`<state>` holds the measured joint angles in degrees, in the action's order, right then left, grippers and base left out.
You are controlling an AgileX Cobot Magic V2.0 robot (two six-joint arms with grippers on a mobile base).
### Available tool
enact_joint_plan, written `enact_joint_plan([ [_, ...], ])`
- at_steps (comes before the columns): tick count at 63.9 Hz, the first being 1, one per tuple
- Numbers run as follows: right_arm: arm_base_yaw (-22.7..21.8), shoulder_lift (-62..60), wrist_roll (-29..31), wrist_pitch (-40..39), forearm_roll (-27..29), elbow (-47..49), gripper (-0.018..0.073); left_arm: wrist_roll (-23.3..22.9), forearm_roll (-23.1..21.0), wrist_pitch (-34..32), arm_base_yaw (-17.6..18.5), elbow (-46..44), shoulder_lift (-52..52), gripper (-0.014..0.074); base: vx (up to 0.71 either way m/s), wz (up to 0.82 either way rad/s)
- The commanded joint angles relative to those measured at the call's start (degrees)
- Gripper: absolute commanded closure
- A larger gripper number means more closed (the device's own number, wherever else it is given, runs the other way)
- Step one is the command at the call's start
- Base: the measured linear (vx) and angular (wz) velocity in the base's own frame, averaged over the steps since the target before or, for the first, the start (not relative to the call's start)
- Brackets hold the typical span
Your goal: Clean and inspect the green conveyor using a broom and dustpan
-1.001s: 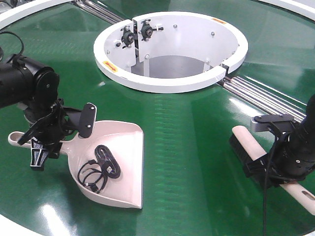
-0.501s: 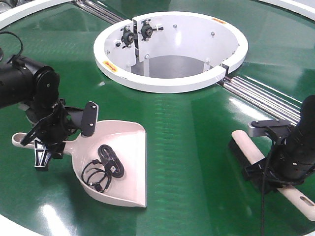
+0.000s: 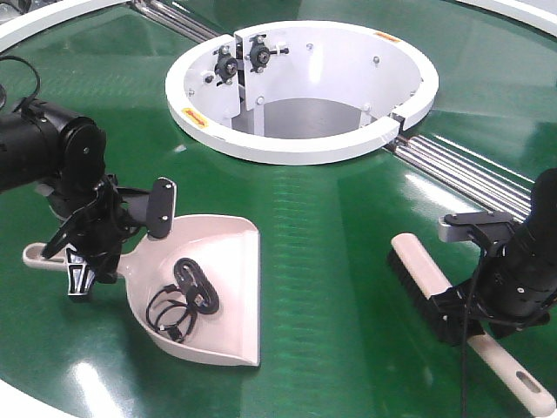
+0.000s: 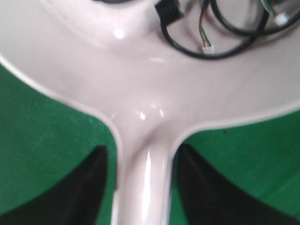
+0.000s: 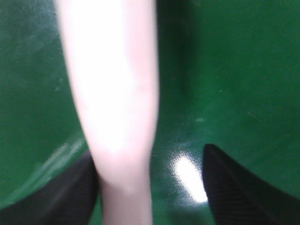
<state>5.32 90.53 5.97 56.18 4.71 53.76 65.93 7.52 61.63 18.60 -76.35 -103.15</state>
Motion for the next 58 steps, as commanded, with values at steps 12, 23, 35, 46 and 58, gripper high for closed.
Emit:
enact_joint_plan([
  [12,-0.32,-3.97,0.15,-1.39,-0.04,1.67,0.0008,-3.24,-0.87,0.36,0.39,-1.4,3.02,0.0024,0.0,0.0],
  [23,-0.32,-8.22,0.27,-3.38,0.06,1.67,0.001,-3.51,-2.74,2.5,0.39,-1.4,5.66,0.0009,0.0,0.0],
  [35,-0.32,-14.12,1.44,-6.43,0.38,3.38,0.001,-4.68,-3.71,5.21,0.39,-1.4,12.21,0.0009,0.0,0.0],
  [46,-0.32,-19.17,1.35,-13.07,0.78,7.84,0.001,-5.79,-3.52,5.91,0.39,-1.4,20.34,0.0009,0.0,0.0],
  [58,-0.32,-25.41,1.41,-22.16,2.99,10.28,0.001,-12.37,-3.85,2.09,0.45,-1.4,30.39,0.0009,0.0,0.0],
])
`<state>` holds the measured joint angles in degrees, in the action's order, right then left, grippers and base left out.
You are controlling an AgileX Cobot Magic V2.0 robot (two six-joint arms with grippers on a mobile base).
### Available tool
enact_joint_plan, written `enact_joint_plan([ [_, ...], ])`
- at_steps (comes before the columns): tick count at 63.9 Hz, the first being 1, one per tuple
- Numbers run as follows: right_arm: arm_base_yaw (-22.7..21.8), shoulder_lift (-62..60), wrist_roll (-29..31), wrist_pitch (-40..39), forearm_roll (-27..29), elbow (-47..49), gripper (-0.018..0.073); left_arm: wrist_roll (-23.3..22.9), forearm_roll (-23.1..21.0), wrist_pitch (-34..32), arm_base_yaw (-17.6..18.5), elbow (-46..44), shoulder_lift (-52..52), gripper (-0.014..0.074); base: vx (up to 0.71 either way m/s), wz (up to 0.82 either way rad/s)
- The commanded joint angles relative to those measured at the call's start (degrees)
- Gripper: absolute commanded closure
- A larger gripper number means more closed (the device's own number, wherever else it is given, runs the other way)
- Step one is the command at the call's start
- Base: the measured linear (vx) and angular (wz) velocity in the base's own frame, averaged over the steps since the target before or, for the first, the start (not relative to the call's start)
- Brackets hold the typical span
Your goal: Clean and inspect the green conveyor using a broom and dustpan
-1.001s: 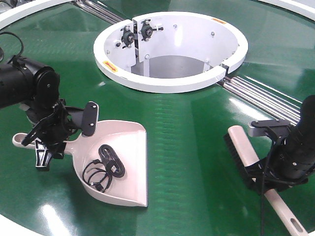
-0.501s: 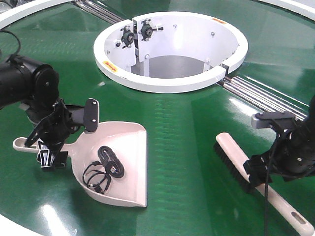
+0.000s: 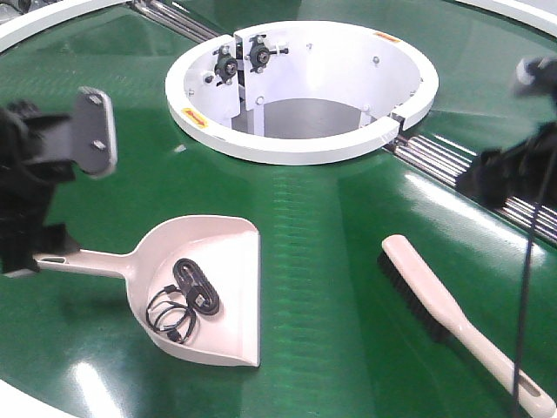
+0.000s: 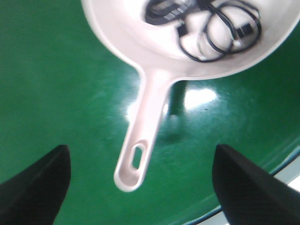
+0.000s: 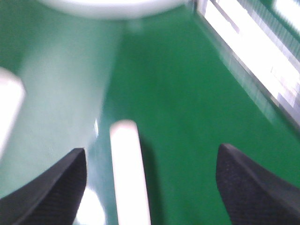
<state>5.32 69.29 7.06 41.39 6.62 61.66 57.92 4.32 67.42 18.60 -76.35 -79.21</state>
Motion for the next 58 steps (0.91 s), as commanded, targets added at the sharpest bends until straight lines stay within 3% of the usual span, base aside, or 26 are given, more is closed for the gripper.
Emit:
enact_joint_plan([
  [1,-0.32,-4.65,0.32,-8.2,1.47,2.33,0.001,-5.02,-0.65,-4.23,0.45,-1.4,7.22,0.0009,0.0,0.0],
  [8,-0.32,-8.13,0.5,-10.73,4.5,2.33,0.001,-11.02,-1.15,-8.77,0.45,-1.4,12.87,0.0011,0.0,0.0],
  [18,-0.32,-14.15,3.71,-11.09,4.53,2.24,0.001,-23.46,-4.32,-14.77,0.45,-1.28,20.28,0.0011,0.0,0.0],
  [29,-0.32,-21.51,2.44,-15.15,4.72,-1.28,0.001,-34.21,-8.56,-18.36,0.65,-1.28,26.11,0.0011,0.0,0.0],
  [39,-0.32,-31.32,2.57,-23.05,4.36,-12.37,0.001,-35.61,-10.8,-21.9,0.65,4.06,32.91,0.0011,0.0,0.0],
  [50,-0.32,-43.24,4.59,-24.84,4.67,-21.95,0.001,-35.48,-9.94,-33.31,0.65,20.61,44.23,0.0011,0.0,0.0],
  [58,-0.32,-53.67,5.41,-24.26,5.52,-28.63,0.001,-36.18,-11.75,-38.93,0.65,32.69,53.79,0.0029,0.0,0.0],
])
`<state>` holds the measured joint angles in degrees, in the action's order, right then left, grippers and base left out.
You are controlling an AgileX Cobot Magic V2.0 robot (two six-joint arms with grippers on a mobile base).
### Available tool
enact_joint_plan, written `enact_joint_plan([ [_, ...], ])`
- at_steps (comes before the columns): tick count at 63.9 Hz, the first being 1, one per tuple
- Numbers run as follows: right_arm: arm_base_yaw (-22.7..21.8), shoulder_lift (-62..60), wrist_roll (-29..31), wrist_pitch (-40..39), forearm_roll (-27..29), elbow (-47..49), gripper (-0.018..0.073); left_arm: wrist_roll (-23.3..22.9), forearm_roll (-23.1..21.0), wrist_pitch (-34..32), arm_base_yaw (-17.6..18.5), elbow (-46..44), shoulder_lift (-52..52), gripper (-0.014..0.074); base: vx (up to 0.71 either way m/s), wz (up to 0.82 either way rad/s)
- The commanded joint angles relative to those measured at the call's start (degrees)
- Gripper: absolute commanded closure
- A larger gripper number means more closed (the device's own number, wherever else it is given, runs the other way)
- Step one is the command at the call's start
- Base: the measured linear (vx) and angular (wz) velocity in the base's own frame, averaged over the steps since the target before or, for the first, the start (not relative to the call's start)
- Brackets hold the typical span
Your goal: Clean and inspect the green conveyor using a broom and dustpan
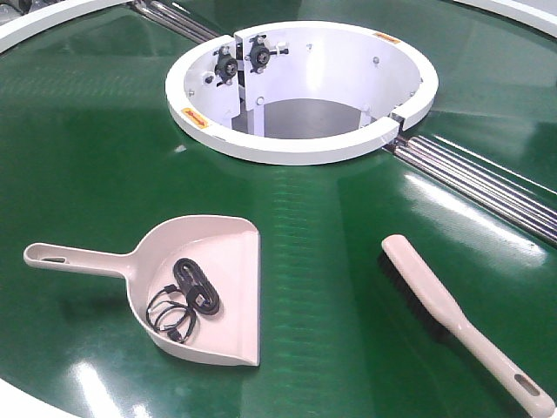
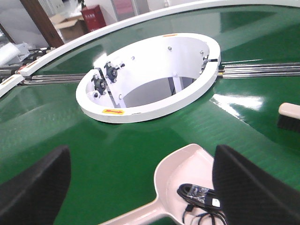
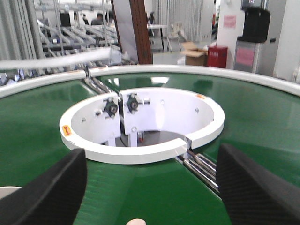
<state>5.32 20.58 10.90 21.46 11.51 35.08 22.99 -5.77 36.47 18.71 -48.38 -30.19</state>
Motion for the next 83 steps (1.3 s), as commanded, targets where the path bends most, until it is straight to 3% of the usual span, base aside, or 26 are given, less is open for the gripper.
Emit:
enact_joint_plan([
  [1,-0.32,-6.66,1.91,-3.97,0.47,-2.74,0.001,-1.51,-1.78,-8.26,0.54,5.76,5.69,0.0033,0.0,0.0],
  [14,-0.32,-18.93,2.89,-5.06,-0.61,-15.14,0.001,-6.14,4.01,-13.49,0.48,21.5,13.54,0.011,0.0,0.0],
  [26,-0.32,-19.98,2.89,-8.1,-0.61,-22.34,0.001,-8.23,3.64,-21.71,0.48,32.82,13.54,0.0165,0.0,0.0],
  [39,-0.32,-19.98,2.89,-7.1,-0.4,-22.56,0.0031,-8.23,3.64,-25.72,0.48,35.27,13.54,0.0231,0.0,0.0],
  [47,-0.32,-19.98,2.89,-6.31,-0.4,-22.56,0.0181,-8.23,3.64,-25.85,0.48,35.27,13.54,0.0377,0.0,0.0],
  [54,-0.32,-19.98,2.89,-6.31,-0.25,-22.56,0.0434,-8.23,3.64,-25.6,0.48,35.27,13.54,0.0596,0.0,0.0],
  [58,-0.32,-19.98,2.8,-6.31,-0.13,-22.56,0.0577,-8.17,3.64,-25.6,0.48,35.27,13.54,0.0605,0.0,0.0],
  [83,-0.32,-19.98,2.31,-7.14,10.72,-22.56,0.0569,-8.17,3.64,-25.6,0.48,35.27,13.54,0.0603,0.0,0.0],
])
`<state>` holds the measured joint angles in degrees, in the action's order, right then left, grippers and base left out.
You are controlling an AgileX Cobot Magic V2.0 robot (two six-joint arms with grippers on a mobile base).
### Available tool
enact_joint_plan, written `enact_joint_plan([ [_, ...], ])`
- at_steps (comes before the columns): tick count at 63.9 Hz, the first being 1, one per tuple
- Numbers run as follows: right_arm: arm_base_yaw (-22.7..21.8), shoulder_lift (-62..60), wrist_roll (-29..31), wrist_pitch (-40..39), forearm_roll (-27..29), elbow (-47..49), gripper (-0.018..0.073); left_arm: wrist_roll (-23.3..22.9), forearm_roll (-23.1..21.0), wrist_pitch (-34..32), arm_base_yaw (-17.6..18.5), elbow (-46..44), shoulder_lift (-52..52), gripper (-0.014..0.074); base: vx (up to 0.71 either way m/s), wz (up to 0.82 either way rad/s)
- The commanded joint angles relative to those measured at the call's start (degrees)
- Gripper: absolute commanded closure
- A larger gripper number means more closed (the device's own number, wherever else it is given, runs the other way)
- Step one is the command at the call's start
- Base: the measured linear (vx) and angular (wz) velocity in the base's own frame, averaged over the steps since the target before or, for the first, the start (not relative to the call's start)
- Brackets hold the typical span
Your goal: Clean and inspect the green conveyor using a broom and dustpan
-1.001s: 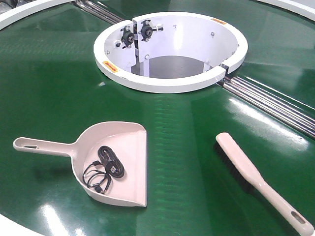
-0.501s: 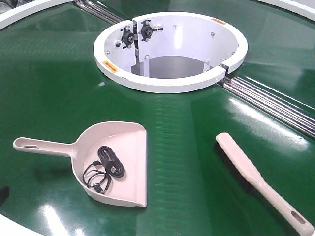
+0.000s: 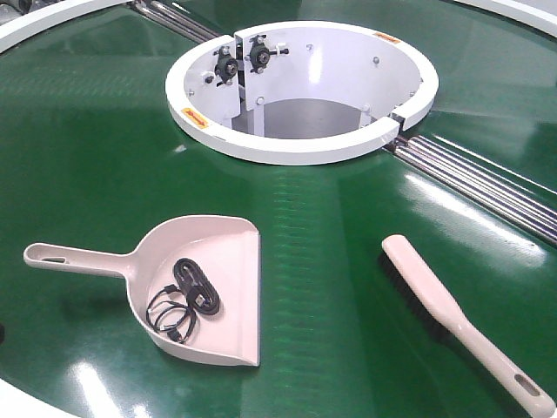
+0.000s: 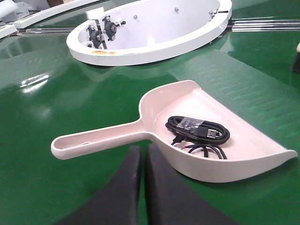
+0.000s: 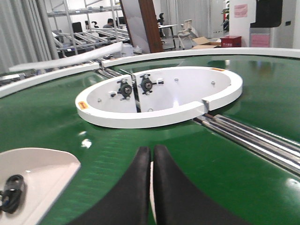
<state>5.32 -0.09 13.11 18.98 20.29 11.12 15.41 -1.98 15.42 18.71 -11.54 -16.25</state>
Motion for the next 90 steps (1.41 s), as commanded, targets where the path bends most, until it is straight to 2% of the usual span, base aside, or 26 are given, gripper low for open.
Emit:
enact_joint_plan([
  [1,-0.32,0.69,0.1,-4.67,1.94,1.4,0.0569,-0.6,-0.16,-4.55,0.48,-1.56,-0.4,0.0603,0.0,0.0],
  [35,-0.32,0.69,0.1,-4.49,1.92,1.4,0.0569,-0.46,-0.16,-4.94,0.28,0.47,0.66,0.0603,0.0,0.0],
  [47,-0.32,0.69,0.1,-4.43,1.92,1.4,0.0569,-0.8,-0.44,-13.94,-5.97,7.97,6.77,0.0603,0.0,0.0],
  [56,-0.32,0.69,0.1,-4.43,1.92,1.4,0.0569,-3.95,-5.17,-20.28,-11.89,14.87,12.6,0.0603,0.0,0.0],
  [60,-0.32,0.69,0.1,-4.43,1.92,1.4,0.0569,-4.86,-6.64,-15.75,-13.81,14.87,15.6,0.0603,0.0,0.0],
  [64,-0.32,0.69,0.1,-4.43,1.92,1.4,0.0569,-5.61,-6.81,-14.0,-14.77,14.93,18.26,0.0603,0.0,0.0],
  [90,-0.32,0.69,0.1,-4.48,1.92,1.4,0.0569,-6.64,-4.21,-12.68,-14.92,14.93,17.87,0.0603,0.0,0.0],
])
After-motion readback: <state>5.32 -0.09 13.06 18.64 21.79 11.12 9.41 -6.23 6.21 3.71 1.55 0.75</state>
